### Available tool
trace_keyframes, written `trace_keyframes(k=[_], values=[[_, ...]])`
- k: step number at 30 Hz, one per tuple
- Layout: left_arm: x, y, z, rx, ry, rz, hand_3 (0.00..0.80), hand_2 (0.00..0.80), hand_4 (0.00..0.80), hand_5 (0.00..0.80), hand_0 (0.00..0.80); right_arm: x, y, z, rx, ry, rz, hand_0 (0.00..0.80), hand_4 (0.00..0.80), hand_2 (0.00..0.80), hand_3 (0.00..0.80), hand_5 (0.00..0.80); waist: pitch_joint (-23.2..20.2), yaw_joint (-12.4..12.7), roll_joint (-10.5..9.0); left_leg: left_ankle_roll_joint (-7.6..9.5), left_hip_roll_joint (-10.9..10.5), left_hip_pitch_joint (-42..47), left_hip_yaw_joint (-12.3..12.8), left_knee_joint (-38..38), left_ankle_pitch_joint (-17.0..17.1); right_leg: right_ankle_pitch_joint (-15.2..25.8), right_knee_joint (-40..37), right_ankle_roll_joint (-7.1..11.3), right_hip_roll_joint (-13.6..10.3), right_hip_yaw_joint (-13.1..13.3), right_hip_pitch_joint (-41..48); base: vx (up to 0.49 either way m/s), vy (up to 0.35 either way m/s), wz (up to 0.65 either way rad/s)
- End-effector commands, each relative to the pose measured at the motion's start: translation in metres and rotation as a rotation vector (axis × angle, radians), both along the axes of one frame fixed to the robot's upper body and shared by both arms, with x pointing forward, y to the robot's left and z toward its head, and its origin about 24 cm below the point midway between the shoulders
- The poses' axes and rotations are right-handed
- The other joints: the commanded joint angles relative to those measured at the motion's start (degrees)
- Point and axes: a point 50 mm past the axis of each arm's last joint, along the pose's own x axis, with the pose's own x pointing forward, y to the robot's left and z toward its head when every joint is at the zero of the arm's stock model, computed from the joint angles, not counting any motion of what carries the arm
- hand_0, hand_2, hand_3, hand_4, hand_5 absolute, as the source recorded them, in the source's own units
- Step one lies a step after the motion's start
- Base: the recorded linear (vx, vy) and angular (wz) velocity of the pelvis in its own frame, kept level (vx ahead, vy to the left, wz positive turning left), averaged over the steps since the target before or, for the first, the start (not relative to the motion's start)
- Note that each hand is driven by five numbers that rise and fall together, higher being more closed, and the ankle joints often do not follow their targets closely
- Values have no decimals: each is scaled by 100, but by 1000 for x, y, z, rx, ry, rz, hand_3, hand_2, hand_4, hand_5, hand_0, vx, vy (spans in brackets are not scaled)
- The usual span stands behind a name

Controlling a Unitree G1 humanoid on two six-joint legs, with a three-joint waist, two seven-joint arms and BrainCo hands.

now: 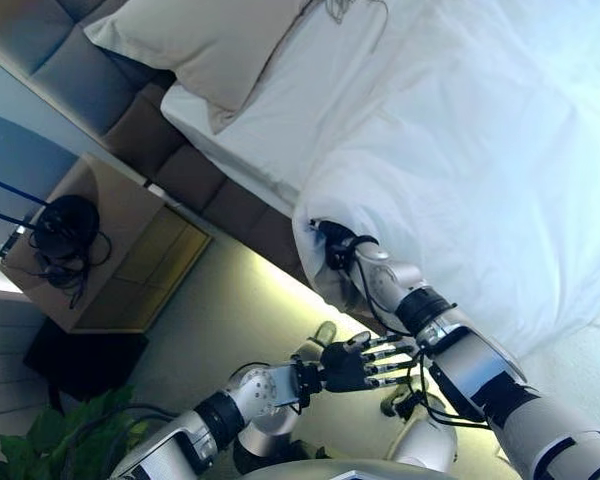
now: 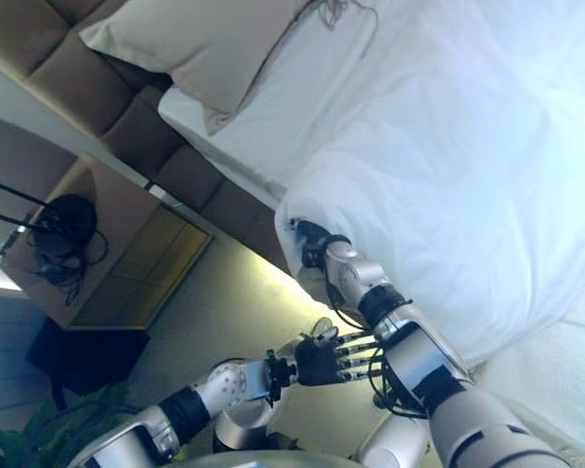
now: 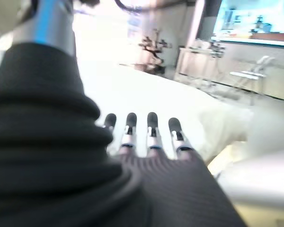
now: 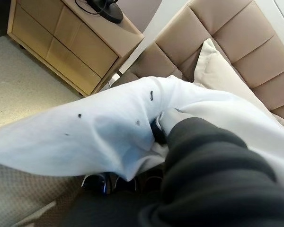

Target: Make the bed neatly

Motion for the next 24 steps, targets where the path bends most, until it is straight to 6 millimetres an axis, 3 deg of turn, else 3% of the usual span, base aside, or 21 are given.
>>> trace_keyframes(k=[1,10,24], values=[[5,-26,23,-52,-103,-50,0,0,0,0,0,-1,64,98,172,-321,234,800,800,800,800,800,184,-62,3,30,-18,-289,336,506,-34,1497,-753,581,-219,537,395,-84,1,-11],[29,-38,41,-50,-141,72,0,0,0,0,0,-13,78,128,233,-419,332,800,800,800,800,800,277,-157,-117,6,73,-375,267,428,3,1571,-876,593,-84,643,197,-75,-30,-17],[57,-44,57,65,-324,207,0,0,0,0,0,-34,91,132,227,-435,429,800,800,800,800,800,303,-434,-123,21,202,-386,353,343,95,1564,-695,559,-31,816,-105,-36,15,-5]])
